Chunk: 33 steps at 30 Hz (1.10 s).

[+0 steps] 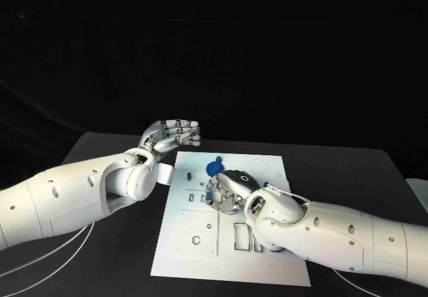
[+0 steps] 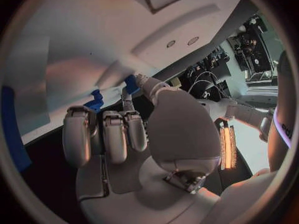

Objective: Assemble the parts on the task board

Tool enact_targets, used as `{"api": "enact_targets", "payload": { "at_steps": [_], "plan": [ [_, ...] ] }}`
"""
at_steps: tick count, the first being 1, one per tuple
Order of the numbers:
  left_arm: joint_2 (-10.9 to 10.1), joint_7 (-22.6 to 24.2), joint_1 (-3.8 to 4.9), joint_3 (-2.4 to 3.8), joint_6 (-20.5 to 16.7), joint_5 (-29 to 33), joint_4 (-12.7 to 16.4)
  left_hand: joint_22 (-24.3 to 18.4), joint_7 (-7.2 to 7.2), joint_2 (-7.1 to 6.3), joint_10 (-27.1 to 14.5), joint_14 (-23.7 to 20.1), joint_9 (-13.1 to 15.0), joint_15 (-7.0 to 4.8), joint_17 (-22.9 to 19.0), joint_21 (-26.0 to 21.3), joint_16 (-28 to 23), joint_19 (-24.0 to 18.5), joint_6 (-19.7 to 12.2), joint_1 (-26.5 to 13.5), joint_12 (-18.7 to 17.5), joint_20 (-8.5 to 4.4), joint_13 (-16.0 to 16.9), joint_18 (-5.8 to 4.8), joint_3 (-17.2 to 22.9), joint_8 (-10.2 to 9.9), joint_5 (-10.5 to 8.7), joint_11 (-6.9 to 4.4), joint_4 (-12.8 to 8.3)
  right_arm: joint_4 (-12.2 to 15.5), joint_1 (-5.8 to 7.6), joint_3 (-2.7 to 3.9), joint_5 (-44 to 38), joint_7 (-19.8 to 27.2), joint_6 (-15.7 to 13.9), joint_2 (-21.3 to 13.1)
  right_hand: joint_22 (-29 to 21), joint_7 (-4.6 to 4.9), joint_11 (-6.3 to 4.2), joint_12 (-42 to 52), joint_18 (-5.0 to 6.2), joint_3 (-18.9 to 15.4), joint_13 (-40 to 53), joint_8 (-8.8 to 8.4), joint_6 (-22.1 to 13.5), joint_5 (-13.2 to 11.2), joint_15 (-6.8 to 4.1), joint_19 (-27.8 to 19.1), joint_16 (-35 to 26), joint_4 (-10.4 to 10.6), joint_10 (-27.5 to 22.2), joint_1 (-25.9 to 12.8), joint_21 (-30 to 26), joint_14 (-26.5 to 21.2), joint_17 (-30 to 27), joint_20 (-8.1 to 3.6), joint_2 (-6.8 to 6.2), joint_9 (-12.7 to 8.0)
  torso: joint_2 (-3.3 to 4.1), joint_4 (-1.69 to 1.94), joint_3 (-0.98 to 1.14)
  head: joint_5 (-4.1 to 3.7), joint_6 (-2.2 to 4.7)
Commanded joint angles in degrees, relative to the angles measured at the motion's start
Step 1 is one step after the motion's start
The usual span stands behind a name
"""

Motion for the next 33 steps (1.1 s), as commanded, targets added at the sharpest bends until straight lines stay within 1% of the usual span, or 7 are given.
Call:
{"api": "enact_targets", "payload": {
  "at_steps": [1, 16, 24, 27, 28, 29, 33],
  "plan": [
    [0.04, 0.54, 0.05, 0.04, 0.8, -0.17, 0.13, 0.07, 1.47, -0.02, 0.4, -0.16, 0.09, 0.03, 0.12, 0.01, -0.25, -0.6, 0.08, -0.49, 0.08, 0.12, 0.02, 0.08, 0.18, 0.32, -0.32, 0.08, -0.3, 0.02, -0.21, -0.12, -1.6, -0.55, 1.2, 0.0, 6.94, 0.47, 0.71, -0.52, -0.55, -0.19, 10.54, -0.86, -1.13, -0.97, 0.65, 0.39, 0.36, 0.43, 2.17, -0.96, -0.36, 5.95, 15.1, 0.14, -0.38, -0.54, 0.02, -0.02, 0.0, 0.01, 0.04],
    [-0.17, 0.51, 0.06, 0.04, 0.92, -0.17, 0.16, 0.07, 1.49, -0.04, 0.4, -0.16, 0.09, 0.05, 0.14, 0.01, -0.27, -0.64, 0.07, -0.6, 0.07, 0.15, 0.01, 0.09, 0.16, 0.31, -0.31, 0.09, -0.27, 0.2, -0.21, -0.12, -1.87, -0.21, 0.18, 0.05, 6.39, 1.68, 1.9, -2.45, -0.33, -2.7, 8.82, -3.17, -3.97, -4.75, 1.78, -0.03, 0.36, 2.25, 0.51, -2.3, -1.32, 5.95, 15.1, 1.29, -1.58, -1.43, 0.06, 0.0, 0.02, -0.09, 0.11],
    [-0.38, -1.9, 0.05, 0.04, 1.41, -3.02, 0.02, 0.06, 1.39, -0.48, 0.68, 0.5, 0.16, -0.08, 0.5, 0.09, 0.02, -0.87, 0.12, -1.69, 0.14, 0.36, 0.05, 0.29, -0.19, 0.39, -0.33, 0.0, 0.08, 3.49, -0.14, 0.05, -1.91, 1.85, -5.61, -2.65, 5.69, 2.67, 2.83, -4.16, -0.07, -10.67, 7.25, -5.01, -7.17, -4.41, 2.61, -0.56, 0.36, 4.82, -1.2, -0.29, -2.55, 5.95, 15.1, 2.1, -1.28, -1.95, -0.1, 0.04, 0.08, -0.11, 0.26],
    [-0.69, -5.76, 0.05, 0.04, 3.32, -7.0, -0.05, 0.58, 0.54, -1.18, 4.45, 3.78, 0.32, -1.32, 2.06, 1.57, 2.63, 0.96, 0.08, -4.02, 1.68, -0.09, 0.61, 0.8, -1.12, 0.54, -0.34, -1.16, 1.33, 5.67, 0.38, 0.41, 0.6, 4.86, -8.06, -5.24, 5.57, 2.81, 2.96, -4.05, -0.02, -13.1, 7.28, -5.21, -7.48, -3.52, 2.72, -0.63, 0.35, 5.67, -1.14, 1.6, -2.81, 5.94, 15.05, 2.24, -0.47, -2.03, -0.28, -0.11, 0.06, -0.01, 0.41],
    [-0.87, -8.5, 0.05, 0.03, 4.46, -9.3, -0.02, 1.12, 0.28, -1.0, 8.59, 7.82, 0.85, -2.45, 3.89, 3.14, 5.94, 3.46, 1.7, -8.73, 3.52, -0.88, 1.51, 0.93, -2.99, 1.53, -0.4, -2.11, 4.88, 6.62, 1.01, 0.57, 3.54, 7.06, -8.64, -6.8, 5.19, 2.78, 2.93, -3.91, 0.11, -13.11, 7.38, -5.12, -7.29, -2.49, 2.72, -0.9, 0.25, 5.7, -1.03, 2.51, -3.34, 5.86, 14.7, 2.24, -0.01, -2.0, -0.43, -0.22, 0.07, 0.11, 0.45],
    [-0.97, -10.0, 0.05, 0.03, 5.16, -10.51, 0.0, 1.16, 0.27, -0.96, 8.8, 8.06, 0.88, -2.52, 4.0, 3.25, 6.15, 3.63, 1.82, -8.95, 3.62, -0.94, 1.57, 0.94, -3.07, 1.6, -0.4, -2.15, 5.05, 7.03, 1.43, 0.63, 5.49, 8.23, -8.72, -7.61, 5.19, 2.78, 2.93, -3.91, 0.11, -13.11, 7.38, -5.12, -7.29, -2.49, 2.72, -0.9, 0.25, 5.7, -1.03, 2.51, -3.34, 5.86, 14.7, 2.24, -0.01, -2.0, -0.5, -0.26, 0.06, 0.15, 0.48],
    [-1.28, -20.23, 0.07, 0.02, 9.85, -19.7, 0.0, 5.34, -2.87, 3.27, 19.96, 17.85, 2.85, -6.8, 12.38, 11.57, 20.63, 11.06, 7.43, -19.92, 11.67, -4.87, 6.12, 0.87, -5.49, 5.41, -0.22, -6.1, 5.73, 8.79, 4.86, 0.88, 21.2, 14.4, -6.42, -13.32, 3.83, 2.37, 2.56, -4.06, 0.56, -12.11, 7.2, -4.04, -5.51, -0.6, 2.4, -1.88, -0.08, 6.1, -1.19, 3.6, -5.2, 5.59, 13.58, 2.02, 1.58, -1.64, -1.18, -0.54, 0.21, 0.45, 0.36]
  ]
}}
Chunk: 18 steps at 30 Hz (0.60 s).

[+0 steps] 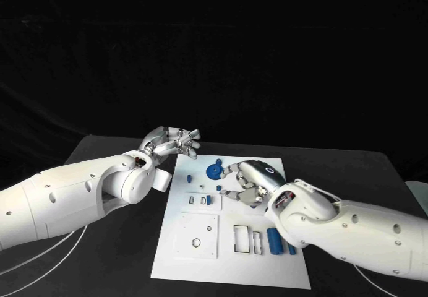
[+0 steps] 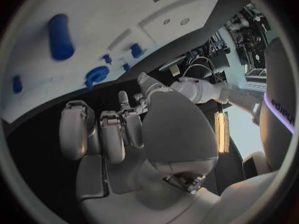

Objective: Assemble the parts on the task board

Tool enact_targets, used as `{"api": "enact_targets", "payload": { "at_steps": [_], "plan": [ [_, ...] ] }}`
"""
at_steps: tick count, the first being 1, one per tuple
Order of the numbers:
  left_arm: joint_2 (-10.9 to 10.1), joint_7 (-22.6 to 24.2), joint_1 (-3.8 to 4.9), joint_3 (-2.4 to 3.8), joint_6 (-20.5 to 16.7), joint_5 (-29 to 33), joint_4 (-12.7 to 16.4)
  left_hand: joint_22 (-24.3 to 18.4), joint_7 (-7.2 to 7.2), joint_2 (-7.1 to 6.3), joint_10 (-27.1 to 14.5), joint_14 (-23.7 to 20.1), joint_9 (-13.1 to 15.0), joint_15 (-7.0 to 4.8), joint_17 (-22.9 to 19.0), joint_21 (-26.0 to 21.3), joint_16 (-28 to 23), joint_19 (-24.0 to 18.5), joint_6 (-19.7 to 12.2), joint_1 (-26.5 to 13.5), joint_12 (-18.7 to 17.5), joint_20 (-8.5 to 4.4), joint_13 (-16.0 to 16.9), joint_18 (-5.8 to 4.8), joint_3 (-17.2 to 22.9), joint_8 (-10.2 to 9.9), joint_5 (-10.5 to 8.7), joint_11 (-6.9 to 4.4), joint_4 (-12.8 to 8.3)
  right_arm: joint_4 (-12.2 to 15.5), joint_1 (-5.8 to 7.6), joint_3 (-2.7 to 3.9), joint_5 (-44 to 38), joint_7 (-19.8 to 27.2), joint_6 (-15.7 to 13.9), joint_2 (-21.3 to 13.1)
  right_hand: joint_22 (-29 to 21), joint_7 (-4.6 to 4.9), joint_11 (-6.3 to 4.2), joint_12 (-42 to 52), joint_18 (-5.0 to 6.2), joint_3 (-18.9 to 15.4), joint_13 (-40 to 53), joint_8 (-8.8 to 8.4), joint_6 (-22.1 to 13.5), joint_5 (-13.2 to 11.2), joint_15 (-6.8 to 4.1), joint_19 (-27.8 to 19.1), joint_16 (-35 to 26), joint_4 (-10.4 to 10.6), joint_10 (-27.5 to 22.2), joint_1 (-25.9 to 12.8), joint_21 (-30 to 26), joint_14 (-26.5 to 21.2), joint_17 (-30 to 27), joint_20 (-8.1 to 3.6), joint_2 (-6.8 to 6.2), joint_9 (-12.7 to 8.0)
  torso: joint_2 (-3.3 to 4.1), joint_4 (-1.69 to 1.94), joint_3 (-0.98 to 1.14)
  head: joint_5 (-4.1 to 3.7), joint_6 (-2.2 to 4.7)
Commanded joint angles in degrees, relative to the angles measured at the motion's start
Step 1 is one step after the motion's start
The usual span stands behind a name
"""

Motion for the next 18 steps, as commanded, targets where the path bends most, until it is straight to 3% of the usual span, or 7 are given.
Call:
{"api": "enact_targets", "payload": {
  "at_steps": [1, 2, 4, 6, 7, 12, 18],
  "plan": [
    [0.0, -14.1, 0.05, 0.01, 7.85, -13.38, 0.12, 2.98, -2.43, 1.3, 4.39, 3.11, 1.57, -2.43, 5.45, 5.39, 9.05, 3.22, 3.09, -3.39, 4.92, -2.36, 3.14, 0.89, -0.72, 2.66, 0.17, -2.51, 0.6, 0.97, 2.31, 0.17, 18.42, 9.2, -0.14, -3.63, 3.76, -0.03, -0.23, -0.18, 0.58, 0.48, 7.18, 0.27, 0.26, 0.41, -0.07, -0.49, -0.1, 0.1, -0.32, 0.28, -0.5, 5.6, 13.5, -0.04, 0.5, 0.06, -0.8, -0.32, 0.16, 0.32, -0.16],
    [-0.02, -16.54, 0.06, 0.01, 9.32, -15.51, 0.11, 6.21, -2.95, 1.21, 3.41, 1.83, 3.2, -3.36, 10.75, 10.48, 17.33, 3.43, 2.75, -3.74, 9.73, -3.73, 7.18, 0.51, -0.94, 4.39, 0.23, -3.16, 0.7, 1.2, 3.04, 0.2, 20.95, 9.87, 0.4, -4.93, 3.76, -0.05, -0.24, -0.23, 0.58, 0.49, 7.14, 0.34, 0.35, 0.54, -0.08, -0.49, -0.11, 0.2, -0.37, 0.2, -0.52, 5.59, 13.47, -0.05, 0.56, 0.08, -0.93, -0.39, 0.22, 0.44, -0.14],
    [-0.02, -19.84, 0.09, 0.01, 11.41, -18.6, 0.1, 7.18, -2.95, 1.02, 3.04, 2.59, 3.6, -3.23, 13.62, 11.99, 20.91, 3.38, 2.1, -4.71, 11.39, -3.94, 8.56, 0.62, -1.43, 4.65, -0.09, -3.15, 0.63, 1.52, 3.93, 0.22, 23.74, 10.49, 1.1, -6.69, 3.72, -0.09, -0.26, -0.23, 0.59, 0.48, 7.13, 0.46, 0.5, 0.79, -0.1, -0.52, -0.12, 0.33, -0.38, 0.09, -0.59, 5.58, 13.43, -0.08, 0.58, 0.12, -1.24, -0.54, 0.36, 0.71, -0.22],
    [0.09, -23.76, 0.2, 0.01, 13.99, -23.32, 0.11, 10.84, -2.26, 1.09, -2.25, 6.77, 5.74, -3.53, 27.22, 17.69, 34.76, 2.97, -0.3, -5.4, 17.14, -3.77, 14.0, 0.21, -2.14, 6.72, 0.06, -2.8, -0.94, 1.88, 4.87, 0.24, 26.38, 11.01, 1.76, -8.75, 3.78, -0.11, -0.28, -0.2, 0.57, 0.47, 7.16, 0.52, 0.57, 0.9, -0.12, -0.48, -0.13, 0.39, -0.35, 0.06, -0.53, 5.57, 13.4, -0.09, 0.58, 0.14, -1.5, -0.55, 0.45, 0.92, -0.55],
    [0.2, -25.88, 0.3, 0.02, 15.48, -26.11, 0.13, 12.39, -2.61, 1.31, -2.34, 8.69, 6.01, -3.07, 32.09, 18.79, 38.11, 3.53, -0.39, -6.26, 18.01, -4.0, 14.65, 0.41, -2.42, 7.06, -0.16, -2.78, 0.47, 2.06, 5.29, 0.25, 27.4, 11.18, 2.03, -9.75, 3.9, -0.14, -0.31, -0.12, 0.53, 0.45, 7.23, 0.6, 0.67, 0.99, -0.14, -0.39, -0.11, 0.45, -0.28, 0.01, -0.39, 5.59, 13.47, -0.11, 0.57, 0.17, -1.64, -0.56, 0.55, 1.04, -0.68],
    [1.34, -34.18, 1.24, 0.01, 21.2, -36.56, 0.05, 37.38, -4.41, 1.76, -4.73, 17.98, 11.44, -4.58, 52.71, 34.98, 52.44, 18.12, -0.54, -5.96, 30.45, -5.43, 24.14, -3.37, -3.11, 13.51, -0.07, -4.35, 0.7, 2.55, 6.31, 0.26, 29.77, 11.33, 2.66, -12.88, 4.0, -0.18, -0.35, -0.1, 0.5, 0.44, 7.24, 0.7, 0.79, 1.07, -0.16, -0.32, -0.1, 0.5, -0.27, -0.01, -0.28, 5.6, 13.52, -0.13, 0.57, 0.2, -1.99, -0.57, 0.81, 1.4, -0.96],
    [3.61, -41.84, 2.15, 0.0, 26.73, -42.35, -0.4, 46.11, -5.59, 3.13, -2.93, 20.63, 16.86, -5.96, 59.12, 39.1, 55.87, 25.82, -2.04, -5.26, 42.9, -7.23, 36.54, -5.16, -2.49, 18.52, 0.13, -5.62, 0.7, 2.52, 6.76, 0.26, 30.6, 10.82, 2.8, -14.58, 4.04, -0.25, -0.41, -0.06, 0.49, 0.47, 7.26, 0.85, 0.96, 1.31, -0.21, -0.28, -0.12, 0.52, -0.22, 0.05, -0.24, 5.59, 13.46, -0.17, 0.54, 0.26, -2.18, -0.61, 1.17, 1.72, -1.32]
  ]
}}
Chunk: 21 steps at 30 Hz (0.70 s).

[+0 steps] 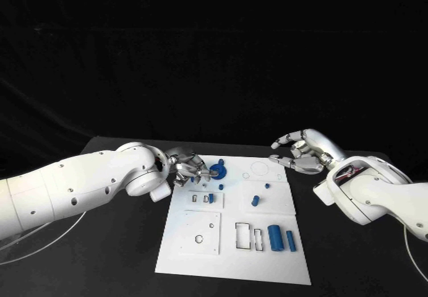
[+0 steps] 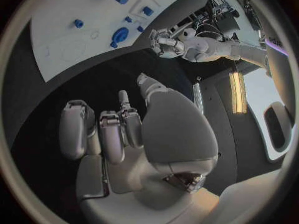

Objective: Assemble the parts on the task board

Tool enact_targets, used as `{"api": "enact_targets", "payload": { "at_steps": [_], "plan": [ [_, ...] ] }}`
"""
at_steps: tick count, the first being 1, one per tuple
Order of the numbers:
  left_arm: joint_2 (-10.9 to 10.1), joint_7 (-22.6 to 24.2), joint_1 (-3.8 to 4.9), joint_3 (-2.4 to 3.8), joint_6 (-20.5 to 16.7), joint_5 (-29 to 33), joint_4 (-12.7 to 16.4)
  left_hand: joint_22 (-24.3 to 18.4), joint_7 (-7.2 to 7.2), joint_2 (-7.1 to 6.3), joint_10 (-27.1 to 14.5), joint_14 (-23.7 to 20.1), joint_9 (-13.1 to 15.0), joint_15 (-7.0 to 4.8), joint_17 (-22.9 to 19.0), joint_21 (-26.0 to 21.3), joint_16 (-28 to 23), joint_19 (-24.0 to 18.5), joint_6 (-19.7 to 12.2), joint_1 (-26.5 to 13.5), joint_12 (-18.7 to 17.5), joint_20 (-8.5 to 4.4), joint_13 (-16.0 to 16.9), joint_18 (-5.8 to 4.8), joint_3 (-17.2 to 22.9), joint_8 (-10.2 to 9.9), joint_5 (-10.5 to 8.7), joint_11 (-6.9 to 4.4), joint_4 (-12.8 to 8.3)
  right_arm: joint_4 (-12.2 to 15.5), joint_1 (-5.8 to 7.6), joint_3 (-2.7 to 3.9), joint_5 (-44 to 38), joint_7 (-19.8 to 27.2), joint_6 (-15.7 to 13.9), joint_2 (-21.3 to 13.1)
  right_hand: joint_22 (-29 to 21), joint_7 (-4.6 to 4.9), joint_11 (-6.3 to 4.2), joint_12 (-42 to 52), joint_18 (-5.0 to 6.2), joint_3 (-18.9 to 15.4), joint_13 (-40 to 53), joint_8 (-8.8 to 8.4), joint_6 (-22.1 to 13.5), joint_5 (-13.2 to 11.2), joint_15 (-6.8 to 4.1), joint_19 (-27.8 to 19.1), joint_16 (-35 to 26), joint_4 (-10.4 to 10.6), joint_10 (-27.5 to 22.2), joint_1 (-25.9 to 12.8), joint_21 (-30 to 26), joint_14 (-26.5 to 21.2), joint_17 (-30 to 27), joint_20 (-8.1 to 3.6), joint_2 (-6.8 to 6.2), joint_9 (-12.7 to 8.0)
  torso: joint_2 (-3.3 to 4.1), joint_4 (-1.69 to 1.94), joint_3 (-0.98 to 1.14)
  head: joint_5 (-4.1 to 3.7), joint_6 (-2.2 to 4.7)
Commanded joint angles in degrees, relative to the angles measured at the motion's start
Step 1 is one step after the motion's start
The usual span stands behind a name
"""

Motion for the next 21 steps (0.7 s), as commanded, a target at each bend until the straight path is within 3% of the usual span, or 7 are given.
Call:
{"api": "enact_targets", "payload": {
  "at_steps": [1, 7, 13, 21],
  "plan": [
    [1.33, -10.28, 0.41, -0.02, 8.74, -9.71, -0.42, 1.15, -0.11, 0.62, 1.13, 5.13, 1.56, -0.63, 12.24, 0.46, 1.0, 1.42, -0.76, 0.07, 3.76, -0.43, 4.02, -0.7, 0.47, 1.28, 0.15, -0.13, -0.05, 0.06, 0.14, 0.01, 3.05, 1.08, 1.46, -0.42, 4.06, -0.01, -0.2, -0.06, 0.49, 0.13, 7.26, 0.19, 0.31, 0.45, -0.21, -0.09, -0.12, 0.19, -0.01, -0.16, 0.17, 5.59, 13.47, 0.03, 0.33, 0.1, -0.24, -0.05, 0.33, 0.17, -0.27],
    [3.66, -13.2, 0.99, -0.31, 11.58, -13.22, -1.47, 2.19, -0.27, 1.09, 2.25, 5.62, 3.23, -0.82, 13.73, 0.79, 1.82, 2.59, -1.22, -1.02, 7.4, -0.67, 8.01, -0.93, 0.21, 2.51, -0.04, -0.3, -0.05, -0.07, 0.3, 0.01, 2.86, 0.35, 1.51, -0.9, 4.06, -0.01, -0.2, -0.06, 0.49, 0.13, 7.26, 0.19, 0.31, 0.45, -0.21, -0.09, -0.12, 0.19, -0.01, -0.16, 0.17, 5.59, 13.47, 0.03, 0.33, 0.1, -0.24, -0.17, 0.54, 0.33, -0.61],
    [6.05, -14.82, 1.58, -0.63, 13.24, -15.43, -2.84, 3.88, -0.58, 0.79, 3.0, 5.86, 5.29, -1.05, 14.5, 1.44, 2.24, 3.6, -1.47, -2.42, 10.0, -0.92, 10.87, -1.28, -0.58, 3.98, -0.23, -0.57, -0.02, -0.23, 0.4, 0.0, 2.59, -0.35, 1.46, -1.17, 4.0, -0.09, -0.29, -0.09, 0.51, 0.19, 7.21, 0.37, 0.4, 1.4, -0.32, -0.12, -0.16, 0.21, -0.01, 0.01, 0.03, 5.56, 13.34, -0.07, 0.15, 0.16, -0.06, -0.01, 0.4, -0.13, -0.81],
    [7.65, -15.51, 2.02, -1.18, 14.74, -16.39, -3.87, 5.0, -0.71, 0.64, 3.05, 6.03, 6.93, -1.12, 15.02, 1.87, 2.52, 4.11, -1.91, -4.83, 11.09, -1.01, 12.08, -1.5, -2.01, 4.78, -2.31, -0.66, 0.01, -0.46, 0.46, 0.0, 2.39, -0.73, 1.32, -1.19, 3.97, -0.11, -0.31, -0.08, 0.52, 0.12, 7.22, 0.44, 0.46, 1.56, -0.34, -0.13, -0.19, 0.35, 0.01, -0.14, -0.02, 5.54, 13.27, -0.1, 0.06, 0.18, -0.01, 0.2, 0.23, -0.23, -1.17]
  ]
}}
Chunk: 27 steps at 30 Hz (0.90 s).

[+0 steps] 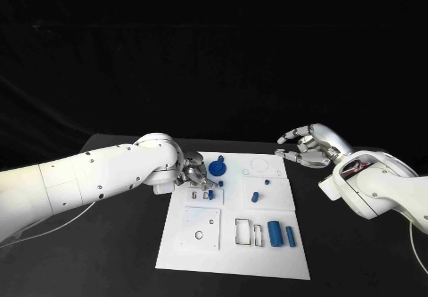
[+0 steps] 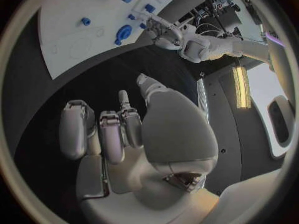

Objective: Assemble the parts on the task board

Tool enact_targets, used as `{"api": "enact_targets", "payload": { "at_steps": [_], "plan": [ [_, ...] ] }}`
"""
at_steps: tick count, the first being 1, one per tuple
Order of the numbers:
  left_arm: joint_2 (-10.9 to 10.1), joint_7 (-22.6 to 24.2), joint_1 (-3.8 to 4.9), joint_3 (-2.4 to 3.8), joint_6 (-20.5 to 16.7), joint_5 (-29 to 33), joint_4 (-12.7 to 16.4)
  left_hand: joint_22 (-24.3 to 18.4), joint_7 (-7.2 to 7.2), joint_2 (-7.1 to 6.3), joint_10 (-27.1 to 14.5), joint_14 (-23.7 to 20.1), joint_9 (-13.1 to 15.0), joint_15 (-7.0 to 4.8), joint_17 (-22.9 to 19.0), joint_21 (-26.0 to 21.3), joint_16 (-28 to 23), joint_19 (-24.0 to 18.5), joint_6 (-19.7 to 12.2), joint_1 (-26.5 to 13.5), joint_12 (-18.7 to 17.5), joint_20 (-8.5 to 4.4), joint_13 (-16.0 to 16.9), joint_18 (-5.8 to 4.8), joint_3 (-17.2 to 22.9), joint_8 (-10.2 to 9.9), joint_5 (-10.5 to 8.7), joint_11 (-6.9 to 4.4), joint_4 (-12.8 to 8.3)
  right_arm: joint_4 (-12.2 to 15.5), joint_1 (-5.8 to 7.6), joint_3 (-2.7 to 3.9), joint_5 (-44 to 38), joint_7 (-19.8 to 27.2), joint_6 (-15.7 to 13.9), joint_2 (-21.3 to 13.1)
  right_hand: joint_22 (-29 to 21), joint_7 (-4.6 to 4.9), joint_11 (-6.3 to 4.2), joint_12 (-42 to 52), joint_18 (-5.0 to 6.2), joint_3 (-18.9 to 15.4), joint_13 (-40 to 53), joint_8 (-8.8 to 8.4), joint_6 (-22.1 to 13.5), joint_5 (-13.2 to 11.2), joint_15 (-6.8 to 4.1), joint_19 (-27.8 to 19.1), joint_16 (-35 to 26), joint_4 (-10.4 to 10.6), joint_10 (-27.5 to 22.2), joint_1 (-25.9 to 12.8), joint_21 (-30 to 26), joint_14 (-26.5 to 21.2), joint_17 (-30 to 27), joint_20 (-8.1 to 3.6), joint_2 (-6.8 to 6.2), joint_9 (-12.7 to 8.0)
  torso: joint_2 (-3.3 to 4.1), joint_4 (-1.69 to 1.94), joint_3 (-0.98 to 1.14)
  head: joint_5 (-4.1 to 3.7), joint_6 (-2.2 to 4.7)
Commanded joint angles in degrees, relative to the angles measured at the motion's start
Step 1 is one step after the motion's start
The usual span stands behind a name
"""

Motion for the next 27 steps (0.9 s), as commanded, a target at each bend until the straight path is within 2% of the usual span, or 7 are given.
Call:
{"api": "enact_targets", "payload": {
  "at_steps": [1, 15, 27],
  "plan": [
    [0.65, -1.74, 0.17, -0.1, 3.08, -2.13, -0.31, 0.23, -0.14, -0.03, 0.27, 6.05, 0.24, -0.32, 15.03, 0.4, 0.39, 0.3, -0.47, -0.63, 0.3, 0.02, 0.22, -0.61, -0.59, 0.4, -0.35, -0.05, -0.01, -0.11, 0.03, 0.01, -0.15, -0.48, 0.7, 0.04, 3.93, -0.11, -0.31, -0.08, 0.52, 0.12, 7.22, 0.21, 0.46, 0.24, -0.34, -0.13, -0.19, 0.35, 0.01, -0.13, -0.02, 5.54, 13.28, -0.09, 0.06, 0.08, 0.04, 0.14, -0.13, -0.07, -0.15],
    [2.07, -2.09, 0.25, -0.51, 4.28, -2.59, -1.39, 0.96, -0.17, 0.1, 0.3, 6.06, 0.59, -0.33, 15.06, 0.72, 0.4, 0.55, -0.54, -1.09, 0.51, 0.01, 0.46, -0.75, -0.85, 0.55, -0.46, -0.06, -0.01, -0.41, 0.05, 0.01, -0.31, -0.8, 0.76, 0.19, 3.85, -0.13, -0.33, -0.1, 0.55, 0.07, 7.2, 0.26, 0.5, 0.33, -0.35, -0.19, -0.21, 0.44, 0.0, -0.23, -0.14, 5.52, 13.21, -0.11, 0.01, 0.1, 0.11, 0.25, -0.28, -0.12, -0.63],
    [2.87, -2.06, 0.25, -0.57, 3.96, -1.29, -1.54, 1.39, -0.24, 0.75, 0.21, 6.06, 1.22, -0.37, 15.06, 0.92, 0.4, 0.68, -0.86, -0.1, 0.68, -0.01, 0.67, -0.82, -0.42, 0.69, 0.32, -0.13, -0.13, -0.91, 0.04, 0.0, -0.37, -1.03, 1.02, 0.7, 3.85, -0.18, -0.37, -0.02, 0.55, 0.06, 7.26, 0.36, 0.58, 0.65, -0.39, -0.18, -0.23, 0.58, 0.08, -0.3, -0.16, 5.51, 13.15, -0.15, 0.0, 0.14, 0.09, 0.36, -0.27, -0.28, -1.04]
  ]
}}
